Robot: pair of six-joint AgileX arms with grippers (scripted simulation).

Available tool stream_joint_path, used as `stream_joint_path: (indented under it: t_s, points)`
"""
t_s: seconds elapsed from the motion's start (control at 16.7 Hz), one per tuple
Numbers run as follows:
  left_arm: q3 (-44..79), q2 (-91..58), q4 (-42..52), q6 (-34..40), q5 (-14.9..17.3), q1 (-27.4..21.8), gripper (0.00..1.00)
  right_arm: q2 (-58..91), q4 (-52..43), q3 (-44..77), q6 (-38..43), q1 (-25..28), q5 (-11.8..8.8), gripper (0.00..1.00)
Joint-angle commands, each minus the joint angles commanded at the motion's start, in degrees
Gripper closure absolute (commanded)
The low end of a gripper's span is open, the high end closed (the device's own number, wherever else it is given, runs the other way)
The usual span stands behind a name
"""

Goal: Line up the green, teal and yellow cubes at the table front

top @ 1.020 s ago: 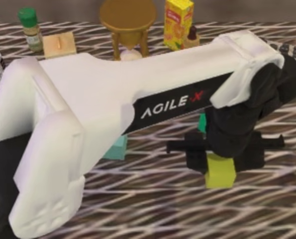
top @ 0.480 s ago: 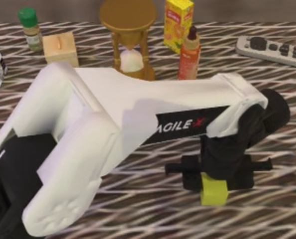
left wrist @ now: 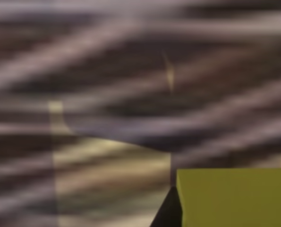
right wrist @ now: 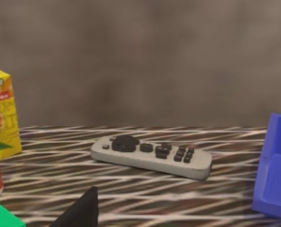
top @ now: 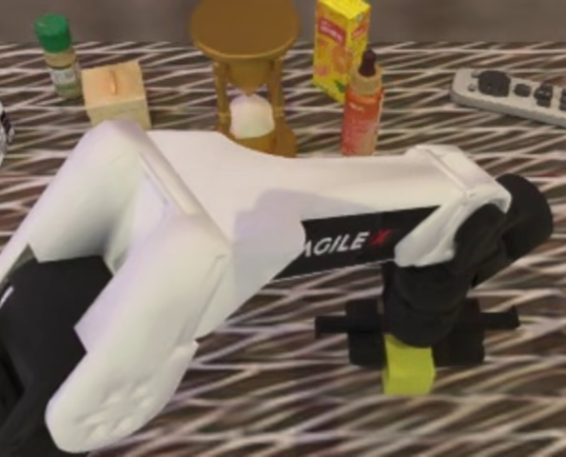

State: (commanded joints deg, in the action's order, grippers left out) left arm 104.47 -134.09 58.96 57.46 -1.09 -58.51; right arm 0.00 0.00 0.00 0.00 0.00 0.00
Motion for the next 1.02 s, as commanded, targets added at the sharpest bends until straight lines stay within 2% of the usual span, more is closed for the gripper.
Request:
stream_joint_path:
  t_s: [0.54, 1.02]
  points:
    - [0.00, 0.00, 0.00, 0.00, 0.00, 0.00, 0.02, 0.00, 0.00, 0.00, 0.00, 0.00, 0.00, 0.00]
    - [0.00, 0.00, 0.00, 0.00, 0.00, 0.00, 0.00, 0.00, 0.00, 0.00, 0.00, 0.00, 0.00, 0.00]
